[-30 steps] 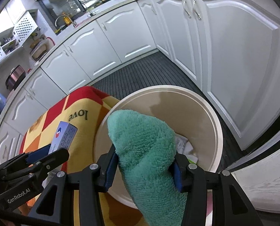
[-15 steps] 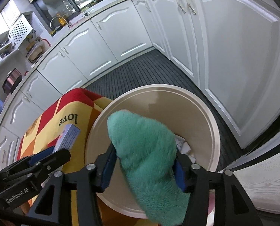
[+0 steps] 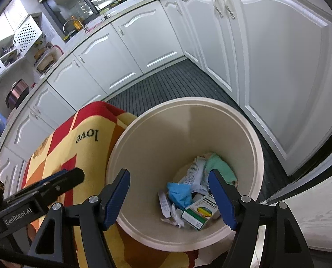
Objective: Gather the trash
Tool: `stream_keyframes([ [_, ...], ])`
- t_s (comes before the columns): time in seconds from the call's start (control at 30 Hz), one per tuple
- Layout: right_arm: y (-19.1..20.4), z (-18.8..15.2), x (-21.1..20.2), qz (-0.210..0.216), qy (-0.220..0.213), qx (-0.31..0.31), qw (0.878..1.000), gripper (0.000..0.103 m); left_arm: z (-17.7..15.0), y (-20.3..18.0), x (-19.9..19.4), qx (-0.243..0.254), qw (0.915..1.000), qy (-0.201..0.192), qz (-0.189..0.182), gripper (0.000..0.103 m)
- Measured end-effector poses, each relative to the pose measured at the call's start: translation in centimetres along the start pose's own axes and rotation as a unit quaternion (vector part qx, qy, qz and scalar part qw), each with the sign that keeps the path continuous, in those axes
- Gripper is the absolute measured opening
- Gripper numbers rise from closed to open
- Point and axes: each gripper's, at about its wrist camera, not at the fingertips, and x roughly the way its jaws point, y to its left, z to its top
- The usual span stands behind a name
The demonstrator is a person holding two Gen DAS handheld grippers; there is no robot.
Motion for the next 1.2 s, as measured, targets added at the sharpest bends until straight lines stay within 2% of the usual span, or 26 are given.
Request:
stream_keyframes([
  [0.13, 0.9, -0.8, 0.0, -0.002, 0.001, -0.011, 1.0, 0.07, -0.2, 0.3, -1.0, 0.009, 0.9995, -0.019, 0.025, 0.059],
  [0.37, 2.7, -2.0, -1.0, -0.015, -0.014, -0.035, 0.999, 0.07, -0.8, 1.1, -2.7, 0.01, 0.998, -0.042, 0.046, 0.059],
  [0.67, 5.5, -2.9, -4.4, -0.039, -0.057, -0.063, 0.996, 0.075, -2.2, 2.2, -7.0, 0.007, 0.9933, -0.098, 0.061, 0.059],
  [0.8, 6.9, -3.6, -6.2, -0.043, -0.084, -0.076, 0.993, 0.077, -3.1, 2.8, -9.3, -0.001, 0.9899, -0.13, 0.057, 0.062],
  [0.87, 7.6, -3.9, -7.3, -0.042, -0.097, -0.079, 0.991, 0.078, -3.5, 3.4, -10.6, -0.01, 0.9875, -0.151, 0.046, 0.072],
  [0.97, 8.6, -4.3, -8.5, -0.045, -0.113, -0.087, 0.989, 0.08, -4.3, 4.0, -12.6, -0.017, 0.9821, -0.182, 0.047, 0.072],
  [1.1, 10.2, -4.7, -10.6, -0.053, -0.151, -0.1, 0.982, 0.088, -5.0, 4.6, -14.8, -0.014, 0.977, -0.205, 0.058, 0.072],
  [1.2, 11.5, -5.1, -12.0, -0.06, -0.179, -0.113, 0.975, 0.089, -5.6, 4.9, -16.5, -0.006, 0.9717, -0.225, 0.073, 0.072],
])
